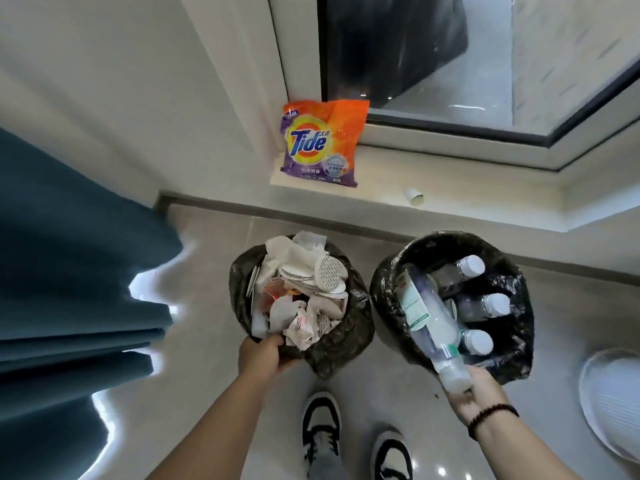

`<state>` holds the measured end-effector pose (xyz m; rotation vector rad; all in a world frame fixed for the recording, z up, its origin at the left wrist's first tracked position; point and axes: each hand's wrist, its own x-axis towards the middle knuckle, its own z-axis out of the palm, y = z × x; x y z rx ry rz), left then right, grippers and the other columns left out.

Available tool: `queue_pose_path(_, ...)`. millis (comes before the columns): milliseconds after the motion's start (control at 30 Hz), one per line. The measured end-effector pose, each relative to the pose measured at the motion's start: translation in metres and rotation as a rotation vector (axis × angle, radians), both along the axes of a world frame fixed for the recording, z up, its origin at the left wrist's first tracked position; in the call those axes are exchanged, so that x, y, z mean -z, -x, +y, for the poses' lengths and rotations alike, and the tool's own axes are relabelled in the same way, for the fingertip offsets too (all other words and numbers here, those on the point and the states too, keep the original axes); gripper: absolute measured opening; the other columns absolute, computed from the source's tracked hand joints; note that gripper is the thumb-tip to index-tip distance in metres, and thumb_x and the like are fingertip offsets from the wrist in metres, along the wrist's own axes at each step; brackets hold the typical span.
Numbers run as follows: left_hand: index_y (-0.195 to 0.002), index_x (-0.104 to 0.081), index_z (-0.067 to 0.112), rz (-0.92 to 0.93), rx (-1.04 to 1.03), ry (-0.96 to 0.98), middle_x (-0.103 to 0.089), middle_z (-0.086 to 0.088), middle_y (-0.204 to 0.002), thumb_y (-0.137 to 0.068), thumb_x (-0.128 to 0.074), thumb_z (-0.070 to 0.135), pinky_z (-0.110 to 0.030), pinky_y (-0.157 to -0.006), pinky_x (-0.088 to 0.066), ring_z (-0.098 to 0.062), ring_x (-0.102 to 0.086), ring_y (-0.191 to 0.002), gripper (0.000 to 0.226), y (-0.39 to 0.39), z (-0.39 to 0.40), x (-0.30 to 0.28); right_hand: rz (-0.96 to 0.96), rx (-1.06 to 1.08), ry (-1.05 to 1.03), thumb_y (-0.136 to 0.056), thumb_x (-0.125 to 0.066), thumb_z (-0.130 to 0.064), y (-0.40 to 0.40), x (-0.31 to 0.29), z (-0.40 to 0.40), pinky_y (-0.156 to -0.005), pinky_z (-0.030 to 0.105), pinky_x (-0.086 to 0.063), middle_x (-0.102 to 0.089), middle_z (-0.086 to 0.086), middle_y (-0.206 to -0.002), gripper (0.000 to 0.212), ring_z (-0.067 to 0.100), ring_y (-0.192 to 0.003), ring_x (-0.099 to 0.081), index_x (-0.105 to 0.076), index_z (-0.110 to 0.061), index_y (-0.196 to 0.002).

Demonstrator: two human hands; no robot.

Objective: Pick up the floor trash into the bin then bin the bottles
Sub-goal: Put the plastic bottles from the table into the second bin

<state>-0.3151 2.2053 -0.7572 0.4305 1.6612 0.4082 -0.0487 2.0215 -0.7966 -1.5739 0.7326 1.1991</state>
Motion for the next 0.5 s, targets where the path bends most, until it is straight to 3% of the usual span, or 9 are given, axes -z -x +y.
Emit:
queue_pose_path(100,-0.114,-0.064,0.002,-0.060,-0.006,-0.015,-0.070,-0.024,-0.102,-0.084,-0.052,-0.006,-0.041,-0.069,-0.061,-0.038,-0.068,-0.093,0.033,-0.010,0.027,0.038,0.016,-0.017,-0.015,-0.087,-0.041,0.011,-0.012,0.033,0.018,-0.037,0.012,-0.033,-0.037,0.003,-0.059,0.028,0.004,-0.038,-0.039,-0.043,-0.010,-0.069)
queue_pose_path(167,-0.115,-0.063,0.003,-0.099,-0.029,-0.023,-0.070,-0.022,-0.103,-0.086,-0.051,-0.005,-0.040,-0.073,-0.060,-0.036,-0.068,-0.094,0.033,-0.012,0.040,0.054,-0.031,-0.025,-0.010,-0.092,-0.037,0.007,-0.017,0.041,0.029,-0.044,0.014,-0.040,-0.046,0.000,-0.050,0.030,0.007,-0.044,-0.045,-0.042,-0.011,-0.068)
queue_pose_path(233,-0.116,-0.063,0.004,-0.109,-0.011,-0.034,-0.070,-0.020,-0.104,-0.086,-0.052,-0.004,-0.041,-0.077,-0.059,-0.033,-0.069,-0.093,0.032,-0.016,0.055,0.072,-0.042,0.004,0.030,-0.094,-0.037,0.001,-0.020,0.061,0.032,-0.054,0.020,-0.042,-0.051,0.002,-0.056,0.028,0.012,-0.059,-0.045,-0.042,-0.012,-0.070)
queue_pose_path(300,-0.116,-0.062,0.003,-0.099,-0.010,-0.037,-0.070,-0.020,-0.104,-0.087,-0.051,-0.005,-0.040,-0.077,-0.059,-0.032,-0.069,-0.090,0.032,-0.019,0.065,0.083,-0.021,0.024,0.027,-0.088,-0.043,0.005,-0.020,0.077,0.031,-0.045,0.019,-0.043,-0.045,0.002,-0.060,0.023,0.009,-0.053,-0.046,-0.044,-0.012,-0.073)
queue_pose_path(400,-0.119,-0.060,0.001,-0.080,0.000,-0.051,-0.068,-0.022,-0.108,-0.086,-0.049,-0.007,-0.038,-0.069,-0.061,-0.034,-0.068,-0.093,0.035,-0.023,0.075,0.095,0.037,0.088,0.032,-0.084,-0.043,0.008,-0.013,0.093,0.028,-0.033,0.013,-0.036,-0.041,-0.003,-0.050,0.021,0.004,-0.038,-0.043,-0.045,-0.011,-0.074)
queue_pose_path(500,-0.123,-0.056,0.001,-0.051,0.009,-0.074,-0.066,-0.023,-0.110,-0.086,-0.048,-0.009,-0.031,-0.057,-0.059,-0.037,-0.067,-0.096,0.039,-0.031,0.079,0.110,0.020,0.065,0.048,-0.080,-0.051,0.002,-0.004,0.108,0.029,-0.036,0.020,-0.041,-0.039,0.002,-0.066,0.016,0.010,-0.050,-0.044,-0.044,-0.011,-0.076)
